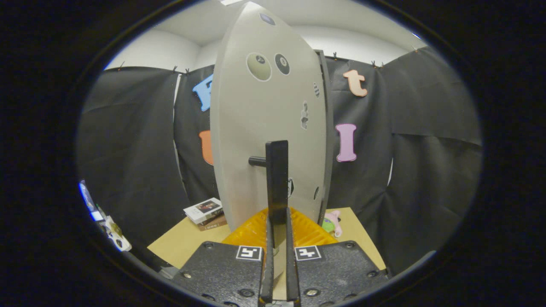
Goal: Open the shoe cabinet door, grab the shoes and put them into the shoe cabinet, then close the shoe cabinet door.
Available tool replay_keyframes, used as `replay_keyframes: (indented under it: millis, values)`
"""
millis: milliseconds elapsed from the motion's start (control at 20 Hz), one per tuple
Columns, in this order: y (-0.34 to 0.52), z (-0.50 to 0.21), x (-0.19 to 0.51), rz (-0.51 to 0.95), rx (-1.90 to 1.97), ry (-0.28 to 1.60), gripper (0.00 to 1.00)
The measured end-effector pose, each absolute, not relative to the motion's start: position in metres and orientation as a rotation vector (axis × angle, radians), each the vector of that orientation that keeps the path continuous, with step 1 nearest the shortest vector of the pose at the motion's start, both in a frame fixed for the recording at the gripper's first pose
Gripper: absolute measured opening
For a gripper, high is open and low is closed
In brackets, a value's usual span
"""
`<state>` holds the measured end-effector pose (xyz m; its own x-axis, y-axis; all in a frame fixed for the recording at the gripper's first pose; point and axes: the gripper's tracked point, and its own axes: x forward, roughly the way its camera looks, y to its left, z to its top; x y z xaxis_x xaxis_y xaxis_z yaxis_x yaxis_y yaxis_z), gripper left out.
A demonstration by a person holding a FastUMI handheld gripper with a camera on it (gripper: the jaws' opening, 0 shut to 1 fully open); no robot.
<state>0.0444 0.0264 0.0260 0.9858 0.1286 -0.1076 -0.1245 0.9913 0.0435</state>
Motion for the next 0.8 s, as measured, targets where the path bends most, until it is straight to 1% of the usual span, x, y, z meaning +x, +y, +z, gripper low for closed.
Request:
replay_keyframes:
  millis: [250,450,650,800]
  values:
    - [-0.026,0.026,0.033,0.055,0.05,0.111,0.08]
    - [-0.068,0.024,0.032,-0.03,0.048,0.107,0.04]
    - [-0.103,0.017,0.034,-0.076,0.06,0.116,0.04]
    - [-0.116,0.017,0.035,-0.062,0.111,0.12,0.04]
